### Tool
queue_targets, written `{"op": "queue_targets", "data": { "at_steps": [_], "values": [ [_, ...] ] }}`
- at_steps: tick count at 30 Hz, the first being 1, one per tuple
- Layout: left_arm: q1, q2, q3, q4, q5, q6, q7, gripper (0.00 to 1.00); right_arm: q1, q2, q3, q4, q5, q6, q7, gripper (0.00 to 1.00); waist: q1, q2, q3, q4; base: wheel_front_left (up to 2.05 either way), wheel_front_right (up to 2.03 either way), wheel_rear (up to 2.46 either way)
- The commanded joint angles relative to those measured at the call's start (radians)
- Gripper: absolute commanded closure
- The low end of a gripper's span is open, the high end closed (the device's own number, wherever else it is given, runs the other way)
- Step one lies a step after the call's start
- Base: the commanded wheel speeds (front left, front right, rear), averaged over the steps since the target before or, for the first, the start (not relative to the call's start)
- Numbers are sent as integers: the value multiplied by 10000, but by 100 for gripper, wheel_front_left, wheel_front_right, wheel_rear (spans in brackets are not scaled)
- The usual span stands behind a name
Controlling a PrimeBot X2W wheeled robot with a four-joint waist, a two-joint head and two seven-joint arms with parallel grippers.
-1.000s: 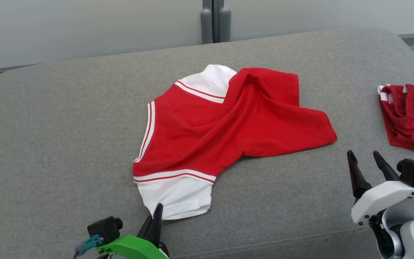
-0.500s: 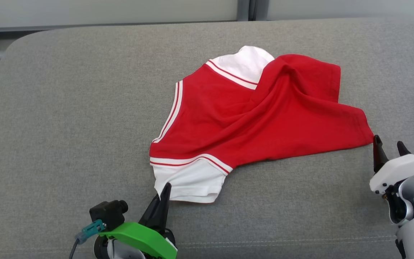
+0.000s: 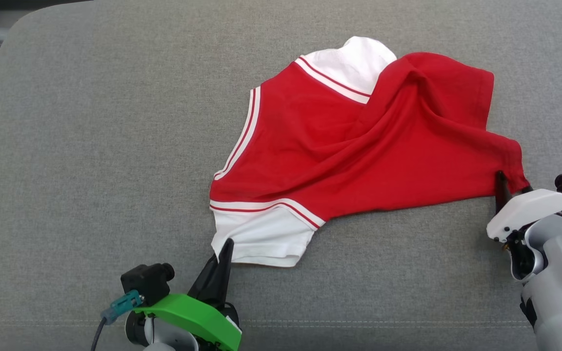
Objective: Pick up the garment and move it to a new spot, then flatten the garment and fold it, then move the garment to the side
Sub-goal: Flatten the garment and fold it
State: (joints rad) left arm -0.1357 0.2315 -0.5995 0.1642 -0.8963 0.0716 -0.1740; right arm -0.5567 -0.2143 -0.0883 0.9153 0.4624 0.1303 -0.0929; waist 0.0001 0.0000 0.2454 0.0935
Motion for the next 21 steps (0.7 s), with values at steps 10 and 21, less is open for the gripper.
{"op": "queue_targets", "data": {
  "at_steps": [10, 21],
  "values": [
    [-333, 12, 498, -420, -448, -170, -184, 100, -343, -27, 1042, -211, 1828, 4, -171, 100, -1, 0, -454, -359, 0, 0, 0],
    [-2079, 594, 1591, -1166, -1326, -252, 740, 100, -598, -749, 2157, -2296, 3690, 4, 2285, 100, -1, 0, -1553, -1103, 0, 0, 0]
  ]
}}
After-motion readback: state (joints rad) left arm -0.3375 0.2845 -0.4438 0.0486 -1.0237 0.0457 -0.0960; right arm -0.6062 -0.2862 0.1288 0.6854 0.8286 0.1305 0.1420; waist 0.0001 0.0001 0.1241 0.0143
